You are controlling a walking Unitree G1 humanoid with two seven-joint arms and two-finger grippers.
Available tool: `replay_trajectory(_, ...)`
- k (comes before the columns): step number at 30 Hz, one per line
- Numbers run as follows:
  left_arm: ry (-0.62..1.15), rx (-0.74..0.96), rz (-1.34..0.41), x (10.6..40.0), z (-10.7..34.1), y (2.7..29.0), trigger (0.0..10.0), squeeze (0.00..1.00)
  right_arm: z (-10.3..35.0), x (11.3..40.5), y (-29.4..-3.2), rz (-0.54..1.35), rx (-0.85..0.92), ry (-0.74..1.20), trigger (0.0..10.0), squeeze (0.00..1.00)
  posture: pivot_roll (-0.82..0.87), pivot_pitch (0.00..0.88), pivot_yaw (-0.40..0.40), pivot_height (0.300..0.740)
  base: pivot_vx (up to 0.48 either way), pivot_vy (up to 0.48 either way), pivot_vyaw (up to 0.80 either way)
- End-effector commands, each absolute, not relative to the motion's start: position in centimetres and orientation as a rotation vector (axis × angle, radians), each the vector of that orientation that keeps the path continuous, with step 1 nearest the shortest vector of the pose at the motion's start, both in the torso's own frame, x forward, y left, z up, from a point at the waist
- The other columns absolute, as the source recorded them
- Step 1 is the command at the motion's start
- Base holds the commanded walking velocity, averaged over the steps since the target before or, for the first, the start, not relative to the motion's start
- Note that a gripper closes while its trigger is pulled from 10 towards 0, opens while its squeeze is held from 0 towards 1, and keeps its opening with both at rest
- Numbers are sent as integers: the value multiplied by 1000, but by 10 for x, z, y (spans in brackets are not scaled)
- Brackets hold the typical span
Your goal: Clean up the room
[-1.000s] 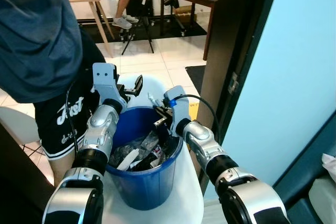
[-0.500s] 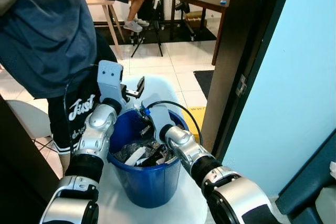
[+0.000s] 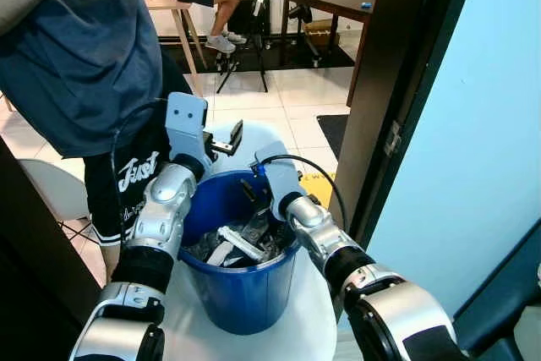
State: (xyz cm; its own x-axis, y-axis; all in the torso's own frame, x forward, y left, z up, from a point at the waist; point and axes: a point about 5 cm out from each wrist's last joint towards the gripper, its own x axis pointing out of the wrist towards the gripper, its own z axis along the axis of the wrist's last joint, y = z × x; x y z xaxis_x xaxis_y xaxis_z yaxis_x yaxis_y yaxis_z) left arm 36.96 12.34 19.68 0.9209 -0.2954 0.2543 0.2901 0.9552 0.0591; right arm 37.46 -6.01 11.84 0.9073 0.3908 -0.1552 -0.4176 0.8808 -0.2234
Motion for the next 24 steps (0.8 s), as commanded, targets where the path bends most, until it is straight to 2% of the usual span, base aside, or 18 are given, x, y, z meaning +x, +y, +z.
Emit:
replay_trajectory(1, -223, 15, -318, 367, 187, 121, 10000, 0, 117, 375, -66, 407, -225, 107, 10000, 1000, -26, 0, -11, 740, 0, 0, 0)
replay_trajectory(2, -191, 22, -340, 365, 179, 118, 10000, 0, 115, 374, -72, 420, -167, 111, 10000, 596, -28, 0, -10, 740, 0, 0, 0)
replay_trajectory(3, -191, 22, -340, 365, 179, 118, 10000, 0, 115, 374, -72, 420, -167, 111, 10000, 596, -28, 0, -10, 740, 0, 0, 0)
replay_trajectory(4, -156, 18, -362, 362, 170, 115, 10000, 0, 113, 371, -75, 467, -74, 104, 10000, 0, -29, 0, -8, 740, 0, 0, 0)
replay_trajectory(5, -131, 11, -373, 359, 162, 115, 10000, 0, 111, 368, -79, 508, 16, 95, 10000, 0, -32, 0, -7, 740, 0, 0, 0)
replay_trajectory(6, -131, 11, -373, 359, 162, 115, 10000, 0, 111, 368, -79, 508, 16, 95, 10000, 0, -32, 0, -7, 740, 0, 0, 0)
replay_trajectory(8, -87, -30, -382, 355, 150, 118, 10000, 0, 107, 363, -87, 569, 146, 79, 10000, 0, -47, 0, 0, 740, 0, 0, 0)
replay_trajectory(10, -58, -46, -388, 351, 141, 120, 10000, 0, 102, 360, -95, 566, 196, 82, 10000, 0, -54, 0, 2, 740, 0, 0, 0)
replay_trajectory(13, -46, -45, -391, 350, 138, 121, 10000, 0, 101, 359, -98, 555, 209, 85, 10000, 0, -54, 0, 2, 740, 0, 0, 0)
replay_trajectory(18, -1, -29, -387, 344, 124, 125, 10000, 0, 102, 359, -116, 500, 265, 51, 10000, 0, -63, 0, 8, 740, -310, 0, 0)
replay_trajectory(24, 11, -26, -395, 342, 121, 122, 10000, 0, 101, 359, -120, 499, 268, 46, 10000, 0, -62, 0, 5, 740, -308, 0, 0)
